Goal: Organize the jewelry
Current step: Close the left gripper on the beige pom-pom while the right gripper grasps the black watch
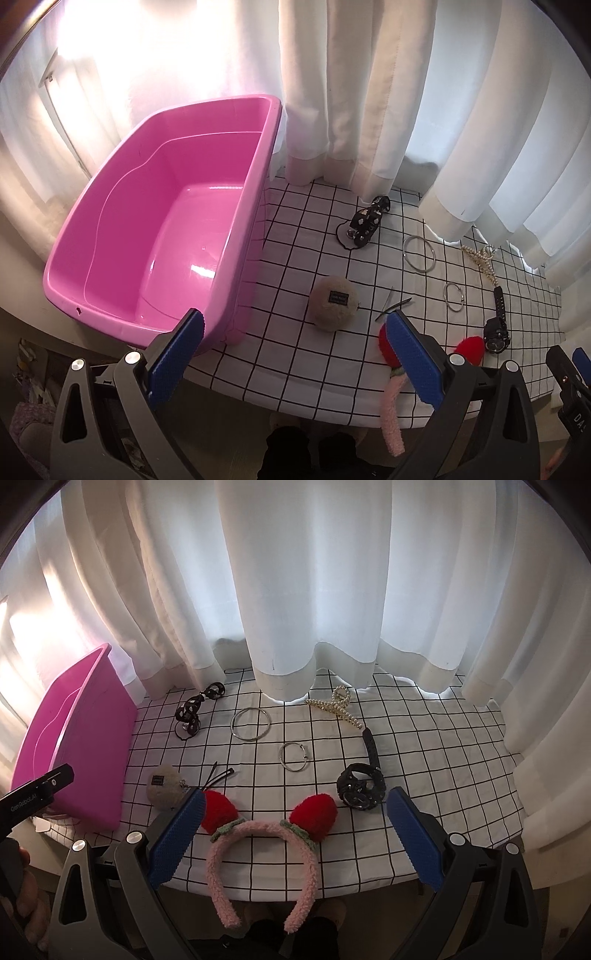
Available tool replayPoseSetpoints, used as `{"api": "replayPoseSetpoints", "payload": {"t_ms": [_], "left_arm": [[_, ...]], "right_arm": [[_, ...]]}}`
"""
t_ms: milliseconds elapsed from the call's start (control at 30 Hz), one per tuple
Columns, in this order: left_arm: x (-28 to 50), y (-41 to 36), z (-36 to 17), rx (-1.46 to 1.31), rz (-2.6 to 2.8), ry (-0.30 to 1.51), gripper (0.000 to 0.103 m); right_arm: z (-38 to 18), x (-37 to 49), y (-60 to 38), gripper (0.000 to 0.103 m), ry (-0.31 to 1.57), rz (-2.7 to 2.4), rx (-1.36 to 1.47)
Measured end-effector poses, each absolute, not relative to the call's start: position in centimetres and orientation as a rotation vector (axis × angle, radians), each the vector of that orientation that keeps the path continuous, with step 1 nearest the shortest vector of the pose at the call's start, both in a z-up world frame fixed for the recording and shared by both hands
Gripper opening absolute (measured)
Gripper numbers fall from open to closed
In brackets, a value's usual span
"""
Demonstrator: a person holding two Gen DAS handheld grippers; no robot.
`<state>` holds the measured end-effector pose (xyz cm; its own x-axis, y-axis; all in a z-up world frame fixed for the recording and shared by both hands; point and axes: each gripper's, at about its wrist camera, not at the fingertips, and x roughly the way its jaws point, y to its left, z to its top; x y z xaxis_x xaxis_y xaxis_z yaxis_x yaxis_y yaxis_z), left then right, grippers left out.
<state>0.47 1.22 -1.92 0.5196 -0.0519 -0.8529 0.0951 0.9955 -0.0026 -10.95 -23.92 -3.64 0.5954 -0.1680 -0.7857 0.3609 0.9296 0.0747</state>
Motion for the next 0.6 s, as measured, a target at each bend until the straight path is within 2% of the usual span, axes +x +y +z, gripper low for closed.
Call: {"api": "replayPoseSetpoints", "payload": {"t_ms": [300, 600], "left_arm": [[-1.4, -1.9, -5.9, 0.109, -0.204, 1.046, 0.097], [-0.3, -4.1, -10.8, 0.091, -0.228, 1.083, 0.097]], "right_arm": [[-9.4, -12.3, -29.7, 0.094, 0.935, -0.387, 0.274], [-15.2, -8.3, -33.6, 0.094, 1.016, -0.369, 0.323]]}}
